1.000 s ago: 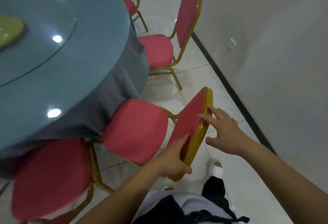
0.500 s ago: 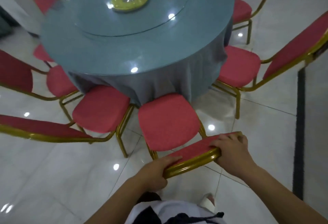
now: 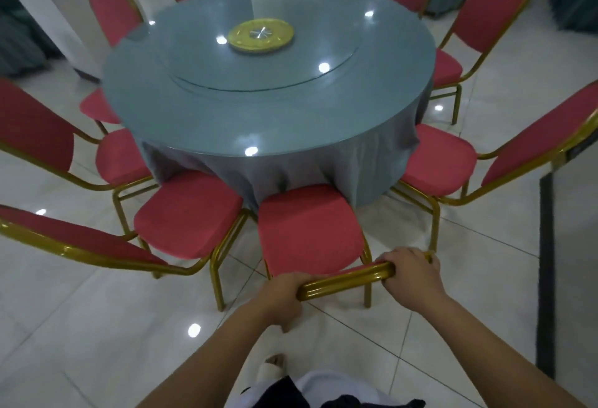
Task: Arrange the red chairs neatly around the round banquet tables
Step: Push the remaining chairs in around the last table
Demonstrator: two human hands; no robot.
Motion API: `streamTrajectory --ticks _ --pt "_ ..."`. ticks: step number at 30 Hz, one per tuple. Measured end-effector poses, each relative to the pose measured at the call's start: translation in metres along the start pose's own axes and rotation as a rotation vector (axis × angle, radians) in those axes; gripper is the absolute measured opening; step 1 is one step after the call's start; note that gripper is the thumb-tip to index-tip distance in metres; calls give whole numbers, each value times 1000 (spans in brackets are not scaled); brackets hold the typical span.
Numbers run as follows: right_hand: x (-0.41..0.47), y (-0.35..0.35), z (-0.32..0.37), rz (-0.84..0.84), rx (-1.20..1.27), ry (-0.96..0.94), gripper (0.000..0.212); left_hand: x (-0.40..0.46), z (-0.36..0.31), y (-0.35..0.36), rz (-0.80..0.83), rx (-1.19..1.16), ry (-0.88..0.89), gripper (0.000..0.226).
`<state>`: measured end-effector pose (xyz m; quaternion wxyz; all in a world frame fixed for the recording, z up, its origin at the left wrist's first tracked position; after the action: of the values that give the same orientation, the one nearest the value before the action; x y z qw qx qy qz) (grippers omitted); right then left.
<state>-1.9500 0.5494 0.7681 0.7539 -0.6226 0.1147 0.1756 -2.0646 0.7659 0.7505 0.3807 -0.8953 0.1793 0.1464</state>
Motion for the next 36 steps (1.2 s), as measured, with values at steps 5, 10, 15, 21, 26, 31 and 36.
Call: streamTrajectory --ticks 5,10,15,21,26,31,36 --pt "24 -7 26 -6 27 66 15 21 17 -28 -49 -10 10 74" --pt "34 -12 41 -28 43 143 20 32 22 -41 -107 -18 28 66" --pt "36 -7 42 -91 25 188 29 37 27 -40 -110 0 61 60" --pt "31 6 40 -95 -27 277 72 44 32 -40 -105 26 76 63" --pt "38 4 42 -113 3 298 62 46 31 -42 -92 31 82 64" --pt "50 0 38 -126 -21 267 30 49 26 -45 -104 23 92 57" --pt "53 -2 38 -123 -34 230 15 49 26 -42 -109 24 94 52"
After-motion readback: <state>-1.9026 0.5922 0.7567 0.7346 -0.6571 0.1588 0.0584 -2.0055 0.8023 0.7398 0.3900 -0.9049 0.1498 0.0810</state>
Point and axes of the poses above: each hand's wrist, its own x-axis towards the middle knuckle, its own y-axis out of the palm, z = x × y, the point moved 4 cm from there along x, towards the middle knuckle, and after that the axes turned 14 degrees about y, right-handed, at the moved point
